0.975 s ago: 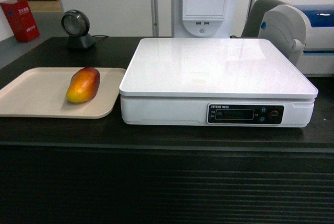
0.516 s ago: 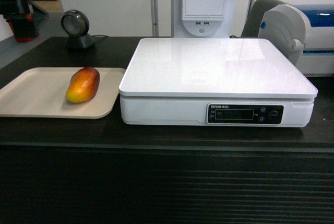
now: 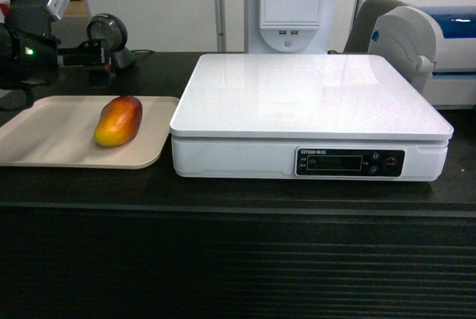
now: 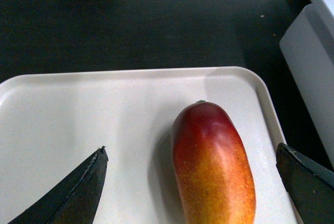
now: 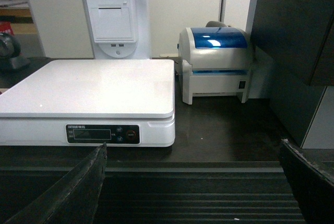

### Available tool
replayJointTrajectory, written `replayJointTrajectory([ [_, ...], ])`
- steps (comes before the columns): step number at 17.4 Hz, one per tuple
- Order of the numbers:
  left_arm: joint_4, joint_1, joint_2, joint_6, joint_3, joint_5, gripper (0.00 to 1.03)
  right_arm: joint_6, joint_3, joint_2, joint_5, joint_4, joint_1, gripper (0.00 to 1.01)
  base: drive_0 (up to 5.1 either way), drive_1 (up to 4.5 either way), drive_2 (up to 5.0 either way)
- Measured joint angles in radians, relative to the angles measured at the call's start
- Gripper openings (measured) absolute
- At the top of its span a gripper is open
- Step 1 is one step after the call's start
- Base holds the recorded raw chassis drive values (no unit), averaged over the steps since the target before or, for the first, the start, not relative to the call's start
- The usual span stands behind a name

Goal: Place dark red mango on scale at checkout

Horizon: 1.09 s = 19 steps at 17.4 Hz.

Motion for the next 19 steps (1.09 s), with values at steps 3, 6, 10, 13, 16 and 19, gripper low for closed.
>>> replayJointTrajectory([
  [3,-0.088,-0.005,0.111,-0.001,0.145,-0.002,0.98,0.000,0.000,0.000,0.000,0.000,0.000,0.98,0.0,0.00,0.0],
  [6,-0.142,-0.017,0.156,-0.001,0.201,-0.002,0.98,0.000,0.000,0.000,0.000,0.000,0.000,0.98,0.0,0.00,0.0],
  [10,-0.190,-0.024,0.196,0.000,0.239,-0.002,0.98,0.000,0.000,0.000,0.000,0.000,0.000,0.98,0.0,0.00,0.0],
  [13,-0.220,-0.024,0.230,0.000,0.272,-0.003,0.98,0.000,0.000,0.000,0.000,0.000,0.000,0.98,0.0,0.00,0.0],
  [16,-0.241,-0.024,0.256,0.000,0.292,-0.005,0.98,0.000,0.000,0.000,0.000,0.000,0.000,0.98,0.0,0.00,0.0],
  [19,-0.250,-0.029,0.280,0.000,0.293,-0.005,0.98,0.000,0.000,0.000,0.000,0.000,0.000,0.98,0.0,0.00,0.0],
])
